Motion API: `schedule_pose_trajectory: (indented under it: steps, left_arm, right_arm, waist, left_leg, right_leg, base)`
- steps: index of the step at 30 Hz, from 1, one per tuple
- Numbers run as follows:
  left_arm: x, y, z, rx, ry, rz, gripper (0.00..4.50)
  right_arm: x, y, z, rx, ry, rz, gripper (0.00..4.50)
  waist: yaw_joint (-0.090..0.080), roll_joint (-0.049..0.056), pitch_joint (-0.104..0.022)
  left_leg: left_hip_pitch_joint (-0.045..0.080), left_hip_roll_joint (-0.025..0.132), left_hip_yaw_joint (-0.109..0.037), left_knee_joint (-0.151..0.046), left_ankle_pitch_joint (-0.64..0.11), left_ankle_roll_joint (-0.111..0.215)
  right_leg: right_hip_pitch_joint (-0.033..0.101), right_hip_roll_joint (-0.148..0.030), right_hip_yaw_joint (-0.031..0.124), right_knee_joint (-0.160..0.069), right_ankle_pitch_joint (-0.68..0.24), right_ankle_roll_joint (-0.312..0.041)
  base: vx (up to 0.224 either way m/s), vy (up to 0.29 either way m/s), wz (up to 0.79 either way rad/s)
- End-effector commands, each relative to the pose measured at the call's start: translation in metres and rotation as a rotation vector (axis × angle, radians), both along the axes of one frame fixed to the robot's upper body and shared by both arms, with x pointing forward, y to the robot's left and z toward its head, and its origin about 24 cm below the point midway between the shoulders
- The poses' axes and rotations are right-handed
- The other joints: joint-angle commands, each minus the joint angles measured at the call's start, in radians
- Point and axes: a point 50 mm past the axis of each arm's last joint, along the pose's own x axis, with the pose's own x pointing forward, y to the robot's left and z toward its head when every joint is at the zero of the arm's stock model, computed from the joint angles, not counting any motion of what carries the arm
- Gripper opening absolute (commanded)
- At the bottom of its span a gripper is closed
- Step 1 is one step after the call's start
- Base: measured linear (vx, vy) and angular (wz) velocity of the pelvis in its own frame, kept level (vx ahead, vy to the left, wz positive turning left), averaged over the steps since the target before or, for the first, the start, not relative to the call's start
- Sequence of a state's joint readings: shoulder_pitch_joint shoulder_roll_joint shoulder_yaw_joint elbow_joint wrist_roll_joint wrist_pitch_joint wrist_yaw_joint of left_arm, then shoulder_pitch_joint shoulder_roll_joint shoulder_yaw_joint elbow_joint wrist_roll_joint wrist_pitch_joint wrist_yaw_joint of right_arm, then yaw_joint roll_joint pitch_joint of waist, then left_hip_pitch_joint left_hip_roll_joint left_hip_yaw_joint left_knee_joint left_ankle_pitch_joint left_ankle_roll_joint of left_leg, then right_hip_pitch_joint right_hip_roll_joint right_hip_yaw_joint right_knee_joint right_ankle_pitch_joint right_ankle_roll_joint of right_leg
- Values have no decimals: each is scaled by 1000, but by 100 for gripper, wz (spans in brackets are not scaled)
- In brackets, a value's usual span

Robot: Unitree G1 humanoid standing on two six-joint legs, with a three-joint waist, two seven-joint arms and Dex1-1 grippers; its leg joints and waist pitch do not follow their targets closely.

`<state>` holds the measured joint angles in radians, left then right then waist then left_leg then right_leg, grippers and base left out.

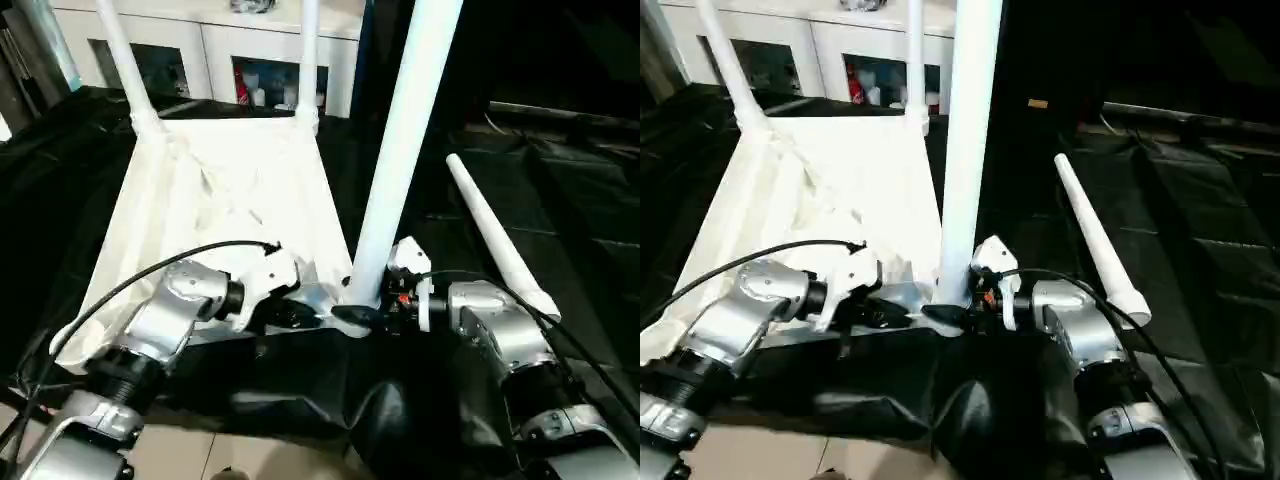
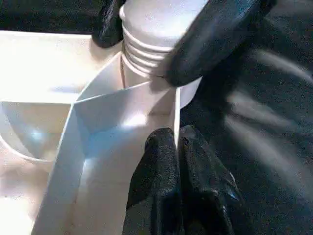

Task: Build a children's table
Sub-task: Rotate leg to tighten

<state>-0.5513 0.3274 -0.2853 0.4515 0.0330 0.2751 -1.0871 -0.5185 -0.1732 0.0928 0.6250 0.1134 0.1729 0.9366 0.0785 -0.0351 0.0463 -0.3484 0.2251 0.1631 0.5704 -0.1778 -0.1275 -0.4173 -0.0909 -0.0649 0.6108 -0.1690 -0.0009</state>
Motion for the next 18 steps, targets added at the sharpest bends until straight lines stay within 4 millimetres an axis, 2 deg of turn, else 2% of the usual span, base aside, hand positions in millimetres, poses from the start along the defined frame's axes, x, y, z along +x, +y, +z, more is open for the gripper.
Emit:
schedule_pose_trajectory:
  steps: [1,3,4,5,6,7,9,10,11,15,16,18]
  left_arm:
    - [16,-25,13,-71,-71,104,0]
    - [19,-28,14,-73,-81,134,0]
    - [21,-31,15,-73,-86,153,0]
    - [27,-40,17,-70,-98,201,0]
    - [28,-42,17,-70,-99,211,0]
    - [29,-47,17,-68,-104,228,0]
    - [30,-47,18,-68,-105,229,0]
    - [31,-51,17,-56,-119,235,0]
    - [31,-53,17,-53,-122,231,0]
    - [27,-53,16,-64,-119,189,0]
    - [27,-53,16,-64,-119,189,0]
    - [23,-48,15,-73,-114,140,0]
  right_arm:
    - [2,27,-15,-10,83,-123,272]
    - [4,29,-17,-10,97,-172,272]
    - [6,32,-17,-4,101,-197,272]
    - [9,42,-17,11,111,-258,272]
    - [9,45,-16,15,111,-270,272]
    - [11,51,-15,23,104,-295,272]
    - [11,52,-15,24,103,-297,272]
    - [13,59,-14,8,77,-315,272]
    - [13,61,-13,4,57,-306,328]
    - [12,64,-8,65,54,-265,350]
    - [12,64,-8,65,54,-265,377]
    - [11,59,-5,42,10,-193,387]
  waist:
    - [-6,-6,-53]
    - [-14,-10,-55]
    - [-14,-10,-55]
    - [-19,-6,-52]
    - [-21,-8,-56]
    - [-20,-5,-57]
    - [-21,-7,-56]
    - [-19,-6,-59]
    - [-21,-6,-61]
    - [-21,-5,-61]
    - [-21,-5,-61]
    - [-22,-5,-61]
  left_leg:
    - [-4,-9,17,-67,-252,11]
    - [-7,-10,13,-66,-261,12]
    - [-7,-10,13,-66,-261,12]
    - [-3,-12,15,-65,-274,15]
    - [-3,-14,13,-64,-272,12]
    - [-8,-12,14,-65,-256,16]
    - [-9,-11,14,-65,-256,19]
    - [-9,-11,13,-65,-249,22]
    - [-12,-11,14,-64,-240,23]
    - [-13,-10,15,-64,-224,39]
    - [-14,-9,15,-64,-221,41]
    - [-14,-9,15,-64,-227,45]
  right_leg:
    - [47,-35,33,-92,-446,-127]
    - [50,-37,28,-99,-484,-102]
    - [50,-37,28,-99,-484,-102]
    - [40,-34,30,-105,-493,-99]
    - [45,-34,27,-103,-505,-96]
    - [46,-35,28,-102,-473,-101]
    - [46,-33,28,-100,-454,-105]
    - [48,-34,28,-96,-426,-114]
    - [50,-33,28,-92,-391,-128]
    - [54,-32,30,-85,-324,-153]
    - [55,-31,30,-84,-314,-157]
    - [57,-31,30,-83,-299,-168]
  base:
    - [0,0,0]
    - [0,0,0]
    - [0,0,0]
    - [0,0,0]
    - [0,0,0]
    - [0,0,0]
    - [0,0,0]
    - [0,0,0]
    - [0,0,0]
    - [0,0,0]
    - [0,0,0]
    - [0,0,0]
